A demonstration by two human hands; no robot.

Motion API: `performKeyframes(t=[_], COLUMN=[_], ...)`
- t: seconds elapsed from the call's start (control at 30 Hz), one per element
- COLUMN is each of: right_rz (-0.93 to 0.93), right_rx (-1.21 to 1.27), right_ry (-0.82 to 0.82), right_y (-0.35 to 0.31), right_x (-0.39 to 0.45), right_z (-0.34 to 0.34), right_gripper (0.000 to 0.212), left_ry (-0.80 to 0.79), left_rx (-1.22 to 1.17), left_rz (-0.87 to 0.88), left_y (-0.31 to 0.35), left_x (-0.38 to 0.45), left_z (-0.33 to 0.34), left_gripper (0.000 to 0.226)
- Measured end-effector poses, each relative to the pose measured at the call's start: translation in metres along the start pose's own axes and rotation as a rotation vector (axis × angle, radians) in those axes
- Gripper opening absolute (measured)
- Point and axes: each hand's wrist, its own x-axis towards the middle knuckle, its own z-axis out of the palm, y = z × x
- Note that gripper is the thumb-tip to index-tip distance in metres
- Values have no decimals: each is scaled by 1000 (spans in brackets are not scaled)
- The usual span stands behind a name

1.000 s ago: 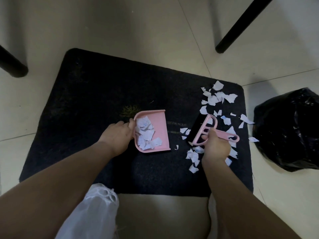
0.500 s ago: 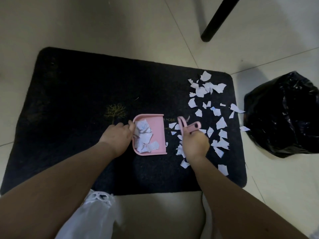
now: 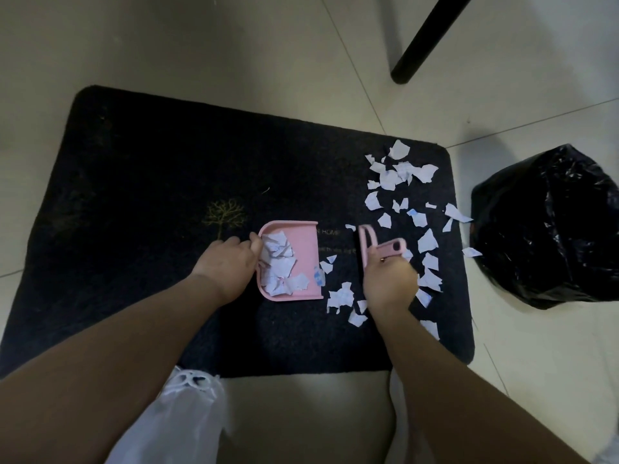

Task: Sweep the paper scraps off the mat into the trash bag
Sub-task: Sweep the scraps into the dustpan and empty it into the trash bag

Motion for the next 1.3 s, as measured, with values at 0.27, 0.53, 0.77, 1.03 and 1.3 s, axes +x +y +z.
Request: performKeyframes(t=[0.27,0.53,0.77,1.03,1.3], right_rz=[-96,35,214,261,197], right_rx=[184,175,4,255,322], right_ry=[-178,102,82,-54,51], right_y=[-30,14,50,-3,-13], right_x=[-45,-22,-43,-68,-48], right_z=[26,-15,-13,29,10], right_gripper=[55,54,45,40,45], left_ry=[-17,1,-24,-51,-54], left_rx=[-19,-48,-24,-7,-18], left_rz=[-2,31,46,28,25], left_y=[0,-7,-1,4,3], left_x=[-1,-12,-21,-22,-23], left_z=[-3,-1,1,1,1], left_gripper=[60,61,59,60,61])
